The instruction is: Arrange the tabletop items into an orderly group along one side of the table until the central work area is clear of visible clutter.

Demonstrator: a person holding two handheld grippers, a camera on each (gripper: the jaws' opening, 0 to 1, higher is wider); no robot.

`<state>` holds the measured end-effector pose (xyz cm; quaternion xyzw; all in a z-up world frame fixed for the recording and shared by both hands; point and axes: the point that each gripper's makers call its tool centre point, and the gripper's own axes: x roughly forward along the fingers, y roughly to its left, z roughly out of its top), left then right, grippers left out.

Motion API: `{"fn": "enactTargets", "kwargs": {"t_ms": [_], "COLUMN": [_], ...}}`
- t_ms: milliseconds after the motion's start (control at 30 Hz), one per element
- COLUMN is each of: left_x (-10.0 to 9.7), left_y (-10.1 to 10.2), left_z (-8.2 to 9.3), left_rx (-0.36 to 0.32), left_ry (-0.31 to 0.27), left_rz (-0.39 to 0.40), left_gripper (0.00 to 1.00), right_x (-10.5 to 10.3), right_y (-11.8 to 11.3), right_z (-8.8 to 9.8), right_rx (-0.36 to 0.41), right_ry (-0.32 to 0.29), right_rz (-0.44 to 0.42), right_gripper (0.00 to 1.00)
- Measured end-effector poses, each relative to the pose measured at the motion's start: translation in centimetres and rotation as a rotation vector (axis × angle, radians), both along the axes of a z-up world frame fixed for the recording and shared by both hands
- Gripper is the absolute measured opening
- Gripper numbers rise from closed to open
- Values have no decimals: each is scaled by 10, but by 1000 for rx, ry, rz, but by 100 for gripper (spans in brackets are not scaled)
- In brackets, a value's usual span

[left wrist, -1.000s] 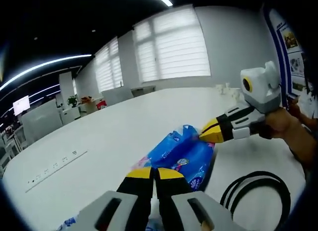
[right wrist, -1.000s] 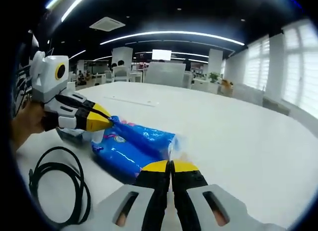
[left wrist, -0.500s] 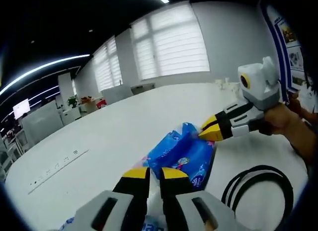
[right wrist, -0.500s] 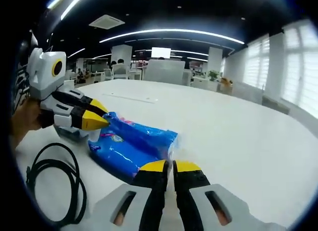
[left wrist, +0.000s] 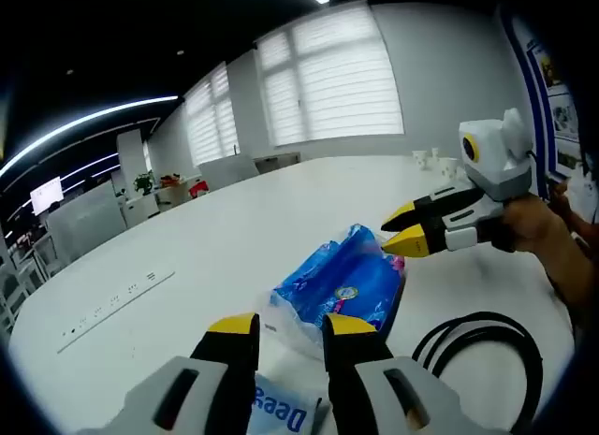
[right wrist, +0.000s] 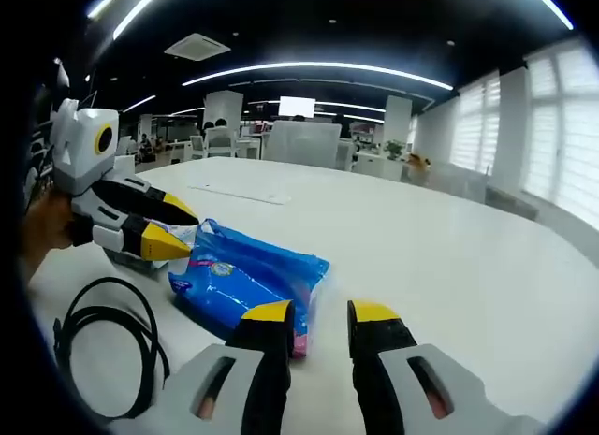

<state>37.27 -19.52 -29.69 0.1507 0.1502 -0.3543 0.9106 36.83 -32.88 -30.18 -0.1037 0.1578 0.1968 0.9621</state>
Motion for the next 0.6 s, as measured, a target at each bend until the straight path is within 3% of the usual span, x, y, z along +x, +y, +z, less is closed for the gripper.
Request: {"fn": "enactTargets", "kwargs": {"t_ms": [233,600], "left_x": [-9,-20], "left_y": [5,23], "left_z": [7,34], "left_rx": [-22,-52], "left_ry": [2,-32], "left_rz": [-6,-17], "left_gripper": [28,30], "right_x": [-9,-32], "right_y": [14,45], "right_z": [10,34], "right_rx": [-1,29], "right_ry": [-18,-73], "right_rz": [30,106], "right_gripper": [23,24]}}
